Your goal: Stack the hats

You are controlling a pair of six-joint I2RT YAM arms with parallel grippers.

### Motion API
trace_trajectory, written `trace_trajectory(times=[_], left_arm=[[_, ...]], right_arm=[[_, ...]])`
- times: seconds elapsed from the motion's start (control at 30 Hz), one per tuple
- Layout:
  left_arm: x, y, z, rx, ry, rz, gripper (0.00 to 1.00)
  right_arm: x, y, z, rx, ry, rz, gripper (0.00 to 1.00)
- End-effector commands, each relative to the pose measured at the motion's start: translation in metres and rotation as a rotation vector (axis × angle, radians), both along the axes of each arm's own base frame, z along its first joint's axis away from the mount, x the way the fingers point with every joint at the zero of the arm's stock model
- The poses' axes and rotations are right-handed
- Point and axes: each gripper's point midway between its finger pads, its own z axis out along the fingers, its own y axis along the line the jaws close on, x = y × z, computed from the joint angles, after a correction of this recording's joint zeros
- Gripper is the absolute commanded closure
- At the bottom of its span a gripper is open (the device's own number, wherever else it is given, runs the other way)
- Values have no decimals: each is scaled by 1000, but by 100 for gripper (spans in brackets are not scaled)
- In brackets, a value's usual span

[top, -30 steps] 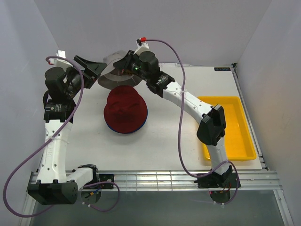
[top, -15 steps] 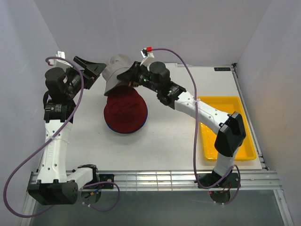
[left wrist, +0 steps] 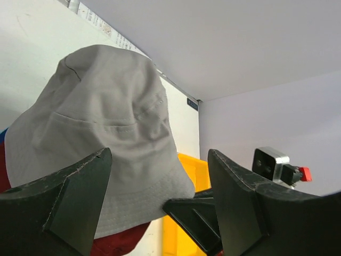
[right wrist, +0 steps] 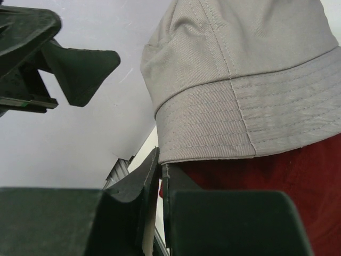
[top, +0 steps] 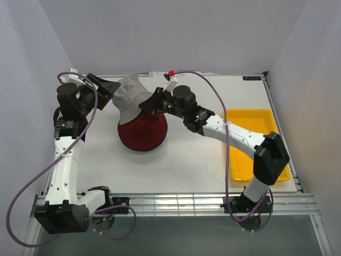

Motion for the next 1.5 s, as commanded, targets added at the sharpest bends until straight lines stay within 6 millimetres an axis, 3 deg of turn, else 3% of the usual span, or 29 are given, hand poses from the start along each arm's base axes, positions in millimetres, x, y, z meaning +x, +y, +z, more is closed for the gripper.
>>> trace_trajectory(times=[0.0, 0.53, 0.97, 1.13, 1.23, 1.47], left_arm=[[-7, 5, 0, 26, -17, 12, 18], [10, 8, -30, 50, 63, -8, 17], [21, 17, -26, 97, 81, 12, 18], [23, 18, -34, 102, 102, 14, 18], [24, 18, -38, 105, 111, 13, 18], [27, 19, -44, 116, 126, 12, 18]], right_arm=[[-17, -11, 42, 100, -70, 23, 92], [-48, -16, 9, 62, -35, 81, 92], [-62, -38, -19, 45, -43, 77, 92], [-59, -47, -43, 17, 2, 41, 92], [-48, -63, -58, 9, 55, -5, 92], [-41, -78, -78, -4, 130, -23, 92]])
